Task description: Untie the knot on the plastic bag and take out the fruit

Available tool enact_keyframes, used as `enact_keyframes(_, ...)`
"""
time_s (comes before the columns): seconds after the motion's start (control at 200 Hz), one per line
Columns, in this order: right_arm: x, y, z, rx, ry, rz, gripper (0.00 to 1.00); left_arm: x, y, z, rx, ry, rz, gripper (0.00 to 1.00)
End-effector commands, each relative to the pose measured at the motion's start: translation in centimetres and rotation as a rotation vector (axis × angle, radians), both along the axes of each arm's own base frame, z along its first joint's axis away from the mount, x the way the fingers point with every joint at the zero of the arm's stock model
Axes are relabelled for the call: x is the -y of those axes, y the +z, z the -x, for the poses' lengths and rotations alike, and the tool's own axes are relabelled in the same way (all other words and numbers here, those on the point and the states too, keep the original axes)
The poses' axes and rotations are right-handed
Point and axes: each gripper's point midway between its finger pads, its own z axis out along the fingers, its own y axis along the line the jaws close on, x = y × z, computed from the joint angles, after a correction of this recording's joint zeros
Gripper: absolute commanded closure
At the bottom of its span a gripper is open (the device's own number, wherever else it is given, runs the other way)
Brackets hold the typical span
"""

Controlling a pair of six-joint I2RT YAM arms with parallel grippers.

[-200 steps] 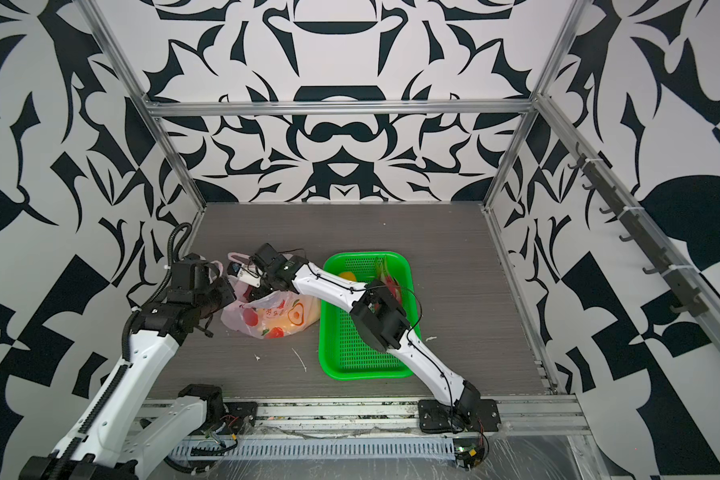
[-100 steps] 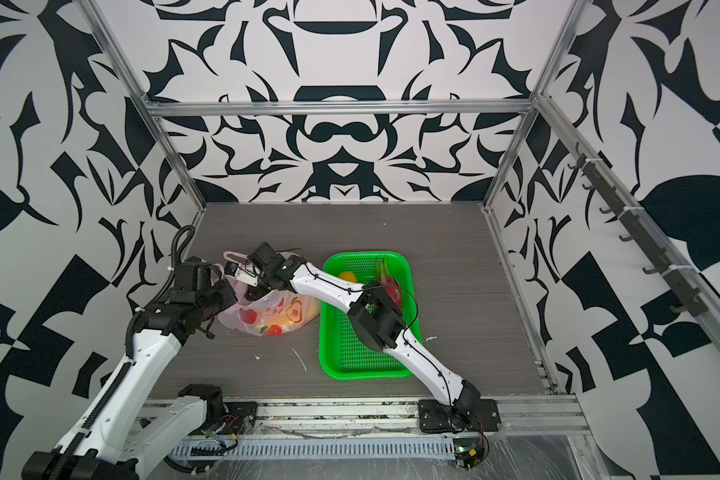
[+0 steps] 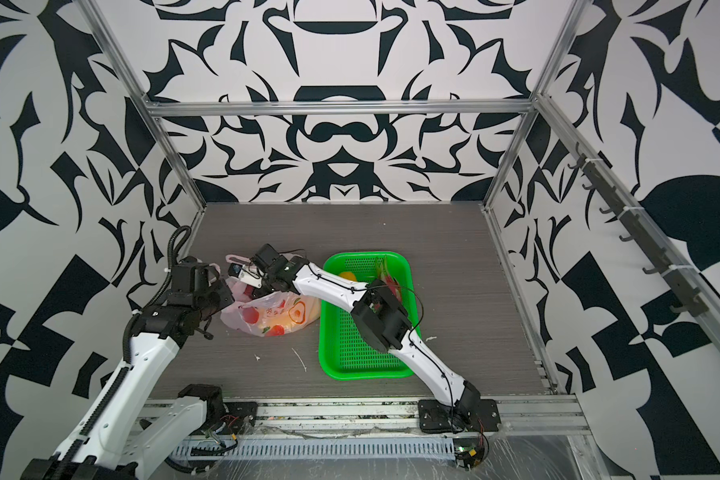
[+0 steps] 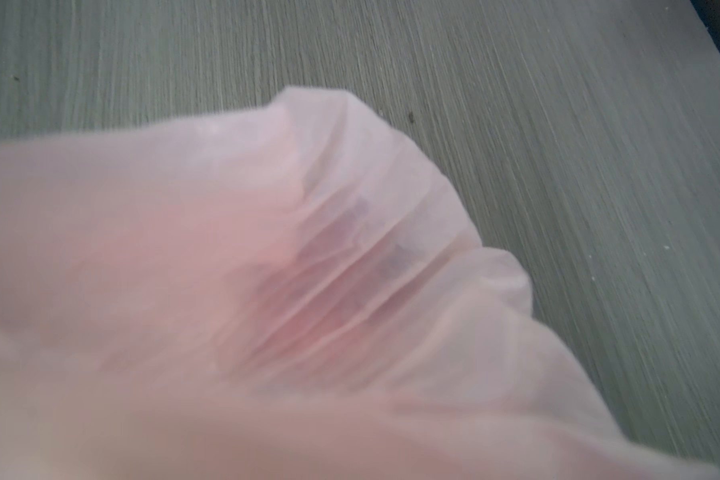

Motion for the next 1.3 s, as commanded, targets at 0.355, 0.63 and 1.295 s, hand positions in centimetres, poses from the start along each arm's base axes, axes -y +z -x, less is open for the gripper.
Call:
enact_keyframes(0.355, 2.5, 3.6, 0.9, 0.052, -0.066, 0.042, 0.85, 0.7, -1.6, 0.4, -0.023, -0.022, 0.045, 1.0)
enact_keyframes(0.63, 2.8, 5.7, 1.1, 0.068, -0.098, 0.013, 0.86, 1.0, -2.1, -0.2, -0.025, -0.024, 0.06, 1.0)
enact_keyframes(1.295, 2.3, 5.5, 5.8, -0.11, -0.01, -0.018, 0.86, 1.1, -2.6, 1.4, -0.048, -0.033, 0.076, 0.99)
